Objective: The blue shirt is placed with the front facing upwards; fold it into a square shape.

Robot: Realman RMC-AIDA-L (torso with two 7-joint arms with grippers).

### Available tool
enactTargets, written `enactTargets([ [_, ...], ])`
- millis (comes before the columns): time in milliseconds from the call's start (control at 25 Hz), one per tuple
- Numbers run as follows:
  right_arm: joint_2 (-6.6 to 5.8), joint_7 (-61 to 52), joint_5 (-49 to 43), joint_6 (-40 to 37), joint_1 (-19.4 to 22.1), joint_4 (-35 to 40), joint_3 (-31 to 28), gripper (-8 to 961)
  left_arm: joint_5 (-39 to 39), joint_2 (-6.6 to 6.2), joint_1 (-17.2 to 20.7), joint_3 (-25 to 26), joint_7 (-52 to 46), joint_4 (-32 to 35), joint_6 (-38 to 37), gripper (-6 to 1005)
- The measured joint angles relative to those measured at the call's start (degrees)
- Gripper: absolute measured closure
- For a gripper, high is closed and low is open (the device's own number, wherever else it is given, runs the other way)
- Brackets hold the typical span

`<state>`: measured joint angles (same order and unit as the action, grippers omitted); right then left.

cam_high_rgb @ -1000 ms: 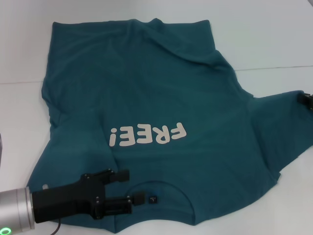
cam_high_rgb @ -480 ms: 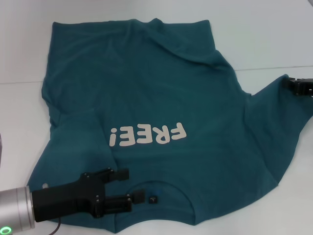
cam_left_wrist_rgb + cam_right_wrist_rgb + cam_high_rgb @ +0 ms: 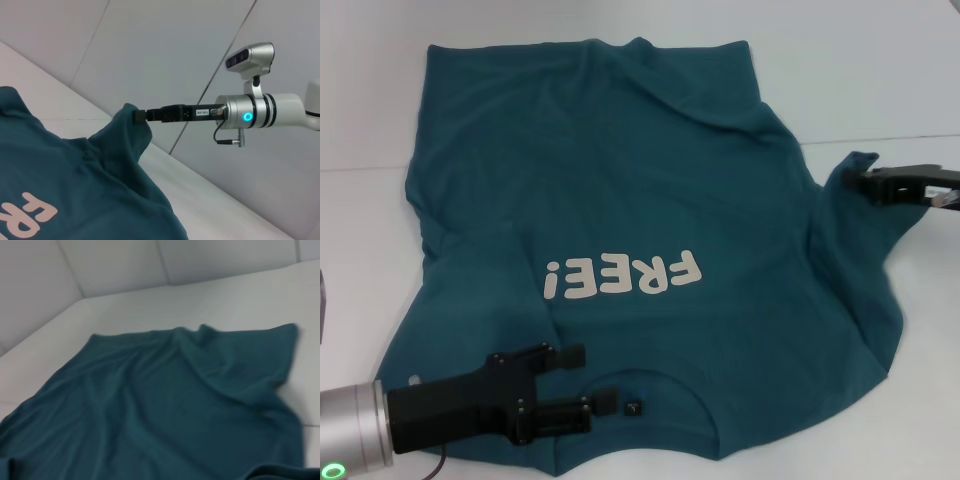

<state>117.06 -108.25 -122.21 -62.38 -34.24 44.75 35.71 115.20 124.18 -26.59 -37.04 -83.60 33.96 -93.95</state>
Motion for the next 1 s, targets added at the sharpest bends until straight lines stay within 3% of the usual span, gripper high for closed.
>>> enactTargets([
  [320,1.80,0.04,-0.20,0.76,-1.82,-0.30,5.70,785,-0.07,-0.06,-0.07,0.04,-0.02,-0.01,0.02,80],
  [800,2.40,0.03,-0.12,4.12,-3.81,-1.49,11.98,758,-0.07,-0.09,-0.16,0.02,-0.07,-0.15,1.32,80],
  [920,2.29,-0.33,0.55,5.12,-2.75,-1.05,11.05,518,-0.07,-0.09,-0.15,0.03,-0.11,-0.15,1.32,80],
  [1000,2.14,-0.46,0.77,6.14,-1.68,-1.01,10.13,481,-0.07,-0.09,-0.14,-0.07,-0.14,-0.15,1.32,80],
])
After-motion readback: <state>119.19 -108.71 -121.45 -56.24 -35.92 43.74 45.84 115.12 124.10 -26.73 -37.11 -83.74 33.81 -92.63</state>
